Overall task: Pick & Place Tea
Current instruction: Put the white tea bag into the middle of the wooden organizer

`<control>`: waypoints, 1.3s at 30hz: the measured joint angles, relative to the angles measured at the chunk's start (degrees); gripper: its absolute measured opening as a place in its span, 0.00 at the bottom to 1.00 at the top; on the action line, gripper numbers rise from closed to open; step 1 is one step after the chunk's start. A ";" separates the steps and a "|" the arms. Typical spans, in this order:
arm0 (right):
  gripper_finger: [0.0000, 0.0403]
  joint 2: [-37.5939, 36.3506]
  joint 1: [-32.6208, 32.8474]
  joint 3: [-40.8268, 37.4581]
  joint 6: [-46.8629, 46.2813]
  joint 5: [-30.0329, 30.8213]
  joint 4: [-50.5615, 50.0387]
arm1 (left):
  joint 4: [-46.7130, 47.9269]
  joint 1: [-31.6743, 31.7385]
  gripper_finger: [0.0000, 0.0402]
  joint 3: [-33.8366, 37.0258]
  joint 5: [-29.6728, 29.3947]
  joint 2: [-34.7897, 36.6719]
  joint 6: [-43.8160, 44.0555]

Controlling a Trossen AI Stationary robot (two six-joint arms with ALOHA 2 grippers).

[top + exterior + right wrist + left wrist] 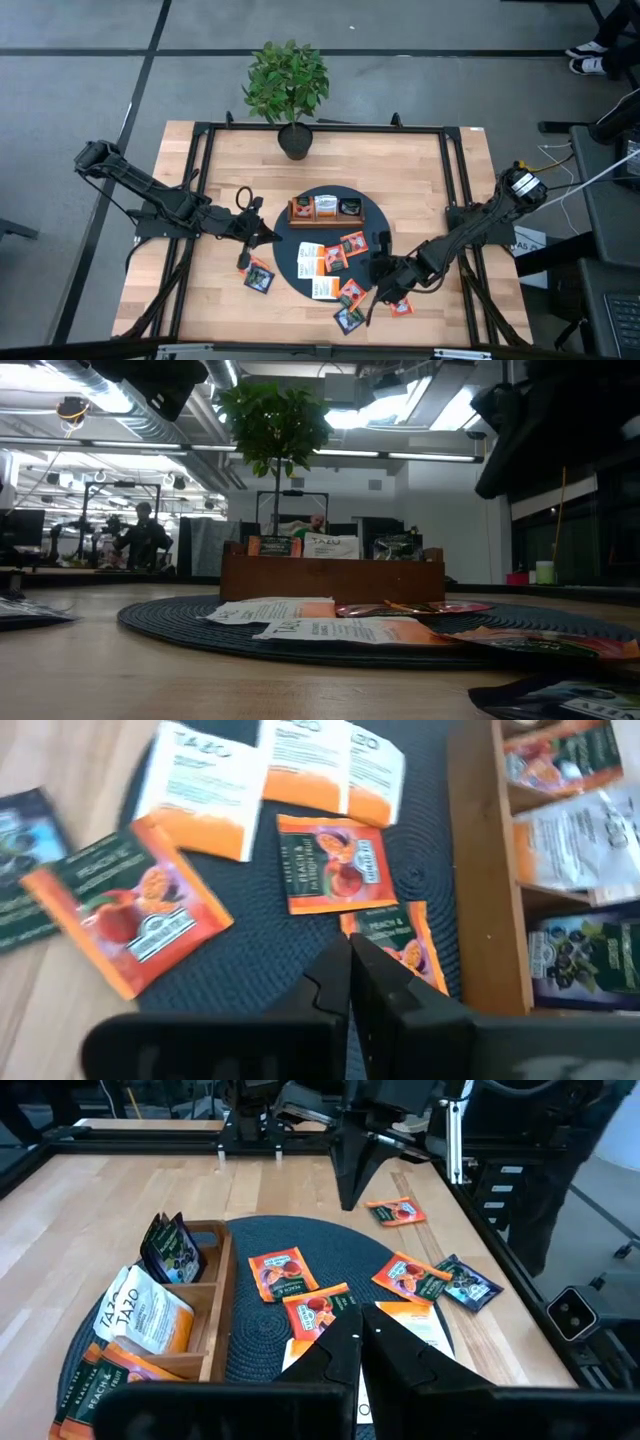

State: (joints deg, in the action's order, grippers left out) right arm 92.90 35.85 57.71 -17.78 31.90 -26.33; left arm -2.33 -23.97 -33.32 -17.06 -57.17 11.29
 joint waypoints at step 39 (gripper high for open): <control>0.23 0.00 -1.35 -0.09 -1.42 -0.51 0.90 | -15.59 2.26 0.47 -0.04 2.12 -31.18 54.39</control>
State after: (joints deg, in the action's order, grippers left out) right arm 92.90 34.50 57.63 -19.20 31.39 -25.43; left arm -17.92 -21.71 -33.36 -14.94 -88.34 65.68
